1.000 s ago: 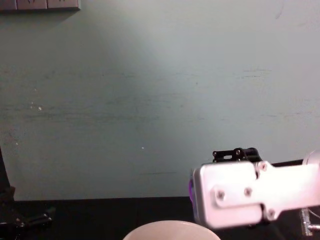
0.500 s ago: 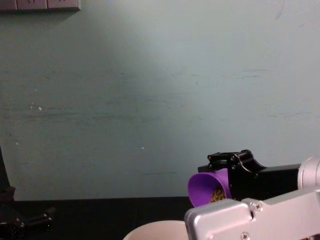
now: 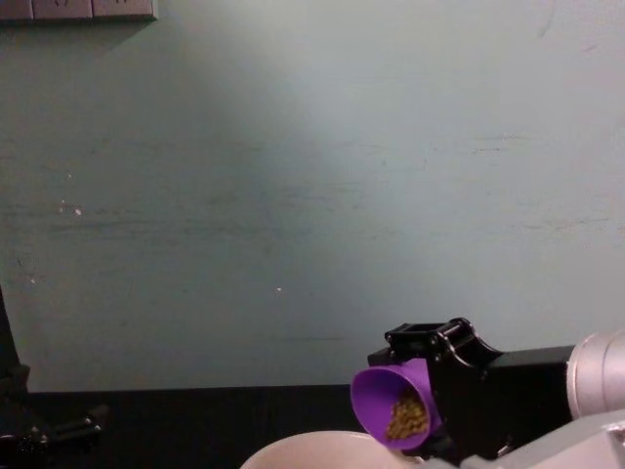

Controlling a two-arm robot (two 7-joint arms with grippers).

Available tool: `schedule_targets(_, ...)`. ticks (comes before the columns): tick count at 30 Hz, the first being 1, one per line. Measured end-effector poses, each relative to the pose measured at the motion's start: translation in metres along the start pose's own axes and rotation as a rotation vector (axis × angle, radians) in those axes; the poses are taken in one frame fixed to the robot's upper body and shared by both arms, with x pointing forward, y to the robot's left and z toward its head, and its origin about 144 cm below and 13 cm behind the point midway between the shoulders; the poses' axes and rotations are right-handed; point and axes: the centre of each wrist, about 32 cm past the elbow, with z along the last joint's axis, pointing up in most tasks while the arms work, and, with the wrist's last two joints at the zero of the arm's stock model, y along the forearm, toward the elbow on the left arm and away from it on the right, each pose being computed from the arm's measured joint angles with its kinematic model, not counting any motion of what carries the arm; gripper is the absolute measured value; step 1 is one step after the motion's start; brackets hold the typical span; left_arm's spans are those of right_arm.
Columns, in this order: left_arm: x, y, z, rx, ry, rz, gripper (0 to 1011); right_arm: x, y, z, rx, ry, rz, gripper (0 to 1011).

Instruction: Pick up the cup and pour the mung beans from the cup into the bowl.

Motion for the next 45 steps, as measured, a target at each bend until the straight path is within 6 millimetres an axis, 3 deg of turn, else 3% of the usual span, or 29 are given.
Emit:
schedule_targets(23,0.0,0.0,0.0,0.0,0.0,0.0,1000,-0.004,0.001,0.008,-0.043,-0.156,-0.005,732)
schedule_targets(45,0.0,0.0,0.0,0.0,0.0,0.0,1000,-0.012,0.002,0.017,-0.102,-0.407,-0.063,732)
